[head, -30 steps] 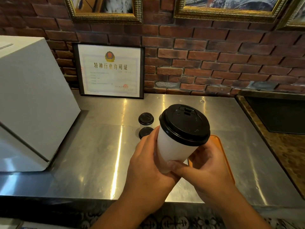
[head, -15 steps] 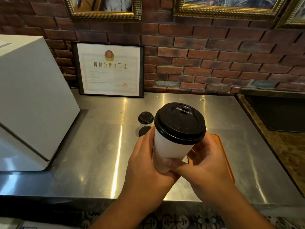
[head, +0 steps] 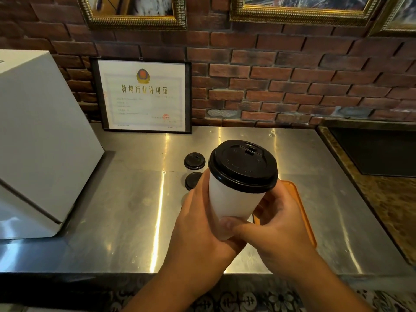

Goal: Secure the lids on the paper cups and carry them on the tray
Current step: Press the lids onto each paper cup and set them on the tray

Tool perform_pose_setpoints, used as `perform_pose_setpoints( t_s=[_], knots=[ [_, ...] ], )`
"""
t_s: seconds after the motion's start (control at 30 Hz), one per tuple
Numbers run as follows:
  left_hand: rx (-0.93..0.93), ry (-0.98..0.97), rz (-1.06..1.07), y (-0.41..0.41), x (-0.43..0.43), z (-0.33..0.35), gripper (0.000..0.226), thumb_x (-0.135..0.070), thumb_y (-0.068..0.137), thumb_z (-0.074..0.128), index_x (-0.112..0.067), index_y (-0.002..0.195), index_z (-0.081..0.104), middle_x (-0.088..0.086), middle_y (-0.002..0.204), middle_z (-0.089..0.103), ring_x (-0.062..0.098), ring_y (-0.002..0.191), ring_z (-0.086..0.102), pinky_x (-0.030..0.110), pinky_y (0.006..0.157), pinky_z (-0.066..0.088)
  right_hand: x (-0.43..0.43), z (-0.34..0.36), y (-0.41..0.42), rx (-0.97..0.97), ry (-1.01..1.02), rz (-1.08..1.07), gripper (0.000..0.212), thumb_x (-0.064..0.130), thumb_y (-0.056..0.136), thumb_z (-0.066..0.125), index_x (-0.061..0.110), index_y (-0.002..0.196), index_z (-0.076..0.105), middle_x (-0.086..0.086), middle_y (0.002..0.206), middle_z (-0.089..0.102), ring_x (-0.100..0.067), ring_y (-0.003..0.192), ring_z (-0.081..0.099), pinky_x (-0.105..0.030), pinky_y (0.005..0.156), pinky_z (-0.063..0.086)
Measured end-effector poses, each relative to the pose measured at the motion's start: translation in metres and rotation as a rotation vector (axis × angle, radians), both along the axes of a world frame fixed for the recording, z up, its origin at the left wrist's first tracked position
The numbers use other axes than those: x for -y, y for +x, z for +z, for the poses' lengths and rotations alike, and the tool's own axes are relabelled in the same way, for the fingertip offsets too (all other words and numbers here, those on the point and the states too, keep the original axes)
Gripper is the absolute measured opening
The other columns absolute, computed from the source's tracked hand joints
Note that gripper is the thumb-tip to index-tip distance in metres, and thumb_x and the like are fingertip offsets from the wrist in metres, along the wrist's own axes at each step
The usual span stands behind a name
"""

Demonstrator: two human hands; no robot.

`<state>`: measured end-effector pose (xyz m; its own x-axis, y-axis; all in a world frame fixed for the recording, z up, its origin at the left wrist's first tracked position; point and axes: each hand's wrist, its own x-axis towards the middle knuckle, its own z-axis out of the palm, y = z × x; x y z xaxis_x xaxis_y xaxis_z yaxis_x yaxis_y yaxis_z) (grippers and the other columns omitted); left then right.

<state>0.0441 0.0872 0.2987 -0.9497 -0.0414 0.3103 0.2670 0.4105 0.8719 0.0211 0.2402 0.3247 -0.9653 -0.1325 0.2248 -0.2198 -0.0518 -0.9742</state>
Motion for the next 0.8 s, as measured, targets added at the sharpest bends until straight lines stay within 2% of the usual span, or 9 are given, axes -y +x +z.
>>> perform_pose_setpoints(
  t_s=[0.17,0.3,0.4,0.57,0.7,0.8],
  knots=[
    [0.002,-0.002,0.009,-0.0026,-0.0008,-0.0001,0.107,-0.06,0.067,0.087,-0.059,0.156,0.027,-0.026,0.135,0.056,-0.003,0.121,0.059,0.01,0.08,0.057,-0.003,-0.0035,-0.0017,0.002,0.004,0.008,0.088,0.028,0.057,0.101,0.05,0.132,0.06,0.014,0.129,0.072,-0.007,0.119,0.069,-0.018,0.084,0.06],
    [0.006,0.003,-0.005,-0.0039,-0.0027,0.0028,0.11,-0.055,0.068,0.091,-0.056,0.158,0.027,-0.023,0.137,0.058,0.004,0.121,0.062,0.02,0.082,0.063,-0.0074,-0.0023,-0.0032,-0.024,0.024,0.036,0.084,0.015,0.067,0.096,0.048,0.135,0.06,0.01,0.132,0.071,-0.013,0.124,0.068,-0.02,0.089,0.06],
    [0.012,-0.005,-0.013,-0.0035,-0.0042,0.0044,0.111,-0.053,0.066,0.091,-0.054,0.157,0.028,-0.022,0.137,0.058,0.008,0.119,0.063,0.026,0.081,0.065,-0.009,-0.0023,-0.004,-0.03,0.019,0.006,0.083,0.016,0.063,0.097,0.051,0.129,0.062,0.012,0.128,0.072,-0.011,0.12,0.069,-0.019,0.085,0.06],
    [0.035,0.019,0.035,-0.0029,-0.0062,0.0007,0.103,-0.064,0.062,0.085,-0.059,0.151,0.033,-0.027,0.13,0.058,-0.004,0.119,0.059,0.006,0.076,0.055,-0.0069,-0.0042,-0.0035,0.004,0.012,-0.015,0.089,0.027,0.054,0.1,0.051,0.13,0.061,0.012,0.127,0.073,-0.011,0.118,0.07,-0.019,0.084,0.061],
    [0.041,0.039,0.061,-0.0045,-0.0078,-0.0028,0.099,-0.069,0.062,0.081,-0.062,0.148,0.033,-0.03,0.13,0.057,-0.006,0.12,0.057,0.002,0.074,0.051,-0.0055,-0.0033,-0.0031,0.034,0.017,0.018,0.085,0.03,0.058,0.1,0.056,0.128,0.06,0.014,0.128,0.072,-0.01,0.119,0.069,-0.02,0.084,0.061],
    [0.037,0.042,0.06,-0.0056,-0.0084,-0.0037,0.099,-0.069,0.063,0.082,-0.062,0.149,0.034,-0.029,0.13,0.058,-0.007,0.121,0.056,0.001,0.073,0.05,-0.0061,-0.0023,-0.0033,0.049,0.021,0.023,0.08,0.032,0.06,0.099,0.051,0.128,0.062,0.012,0.128,0.072,-0.01,0.12,0.069,-0.021,0.085,0.061]
  ],
)
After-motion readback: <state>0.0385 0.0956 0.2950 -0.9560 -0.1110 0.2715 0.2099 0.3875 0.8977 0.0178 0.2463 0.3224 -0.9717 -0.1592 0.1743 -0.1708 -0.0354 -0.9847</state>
